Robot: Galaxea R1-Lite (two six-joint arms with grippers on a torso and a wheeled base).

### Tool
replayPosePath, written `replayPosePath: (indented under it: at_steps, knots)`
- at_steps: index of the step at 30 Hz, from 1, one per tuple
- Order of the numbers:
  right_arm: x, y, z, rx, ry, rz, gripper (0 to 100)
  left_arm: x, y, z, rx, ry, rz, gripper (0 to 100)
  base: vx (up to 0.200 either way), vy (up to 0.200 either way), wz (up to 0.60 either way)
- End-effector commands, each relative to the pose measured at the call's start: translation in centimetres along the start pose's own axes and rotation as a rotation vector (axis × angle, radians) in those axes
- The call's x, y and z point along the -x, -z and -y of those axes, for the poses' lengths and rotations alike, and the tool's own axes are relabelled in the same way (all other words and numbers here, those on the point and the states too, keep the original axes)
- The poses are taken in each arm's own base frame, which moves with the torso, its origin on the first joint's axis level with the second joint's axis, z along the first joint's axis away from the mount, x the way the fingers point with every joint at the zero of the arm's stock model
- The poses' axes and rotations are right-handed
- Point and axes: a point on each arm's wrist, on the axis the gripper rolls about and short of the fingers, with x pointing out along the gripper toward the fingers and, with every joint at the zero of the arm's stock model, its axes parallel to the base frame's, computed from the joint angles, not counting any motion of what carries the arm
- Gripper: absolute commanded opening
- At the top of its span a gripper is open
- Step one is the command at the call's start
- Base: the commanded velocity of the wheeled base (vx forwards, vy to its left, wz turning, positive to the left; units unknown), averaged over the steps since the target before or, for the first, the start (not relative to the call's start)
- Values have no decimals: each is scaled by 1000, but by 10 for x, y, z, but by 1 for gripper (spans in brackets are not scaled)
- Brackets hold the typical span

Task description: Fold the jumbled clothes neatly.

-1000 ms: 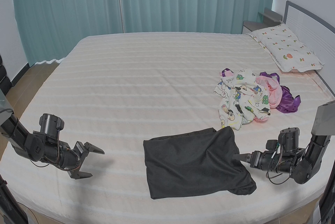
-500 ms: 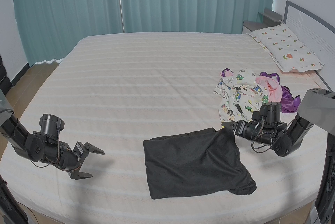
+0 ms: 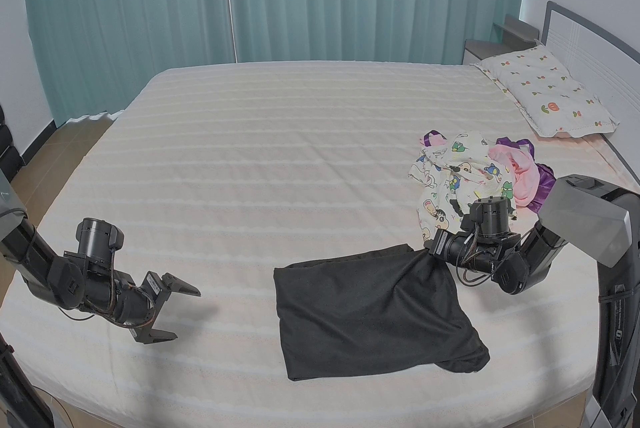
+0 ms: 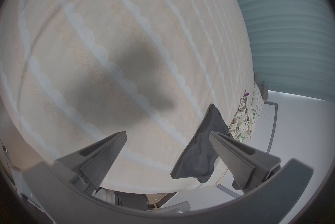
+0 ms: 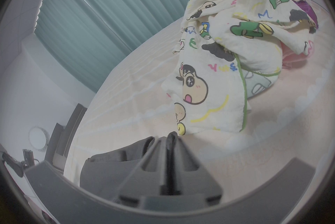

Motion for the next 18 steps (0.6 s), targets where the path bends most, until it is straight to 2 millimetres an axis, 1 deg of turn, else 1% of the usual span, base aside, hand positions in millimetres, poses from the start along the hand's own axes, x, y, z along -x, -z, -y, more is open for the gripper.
replayPosePath:
  at_steps: [1,8,14,18]
  knots:
    - [-1,-2,3,-24,12,13,0,0,0,0,1,1,2,100,0,0,0]
    - [-1,-9,7,-95,14,47,0,0,0,0,1,1,2,100,0,0,0]
    - [-2,-9,12,-112,27,54,0,0,0,0,0,1,1,100,0,0,0]
    - [-3,-16,11,-174,24,81,0,0,0,0,0,1,1,100,0,0,0]
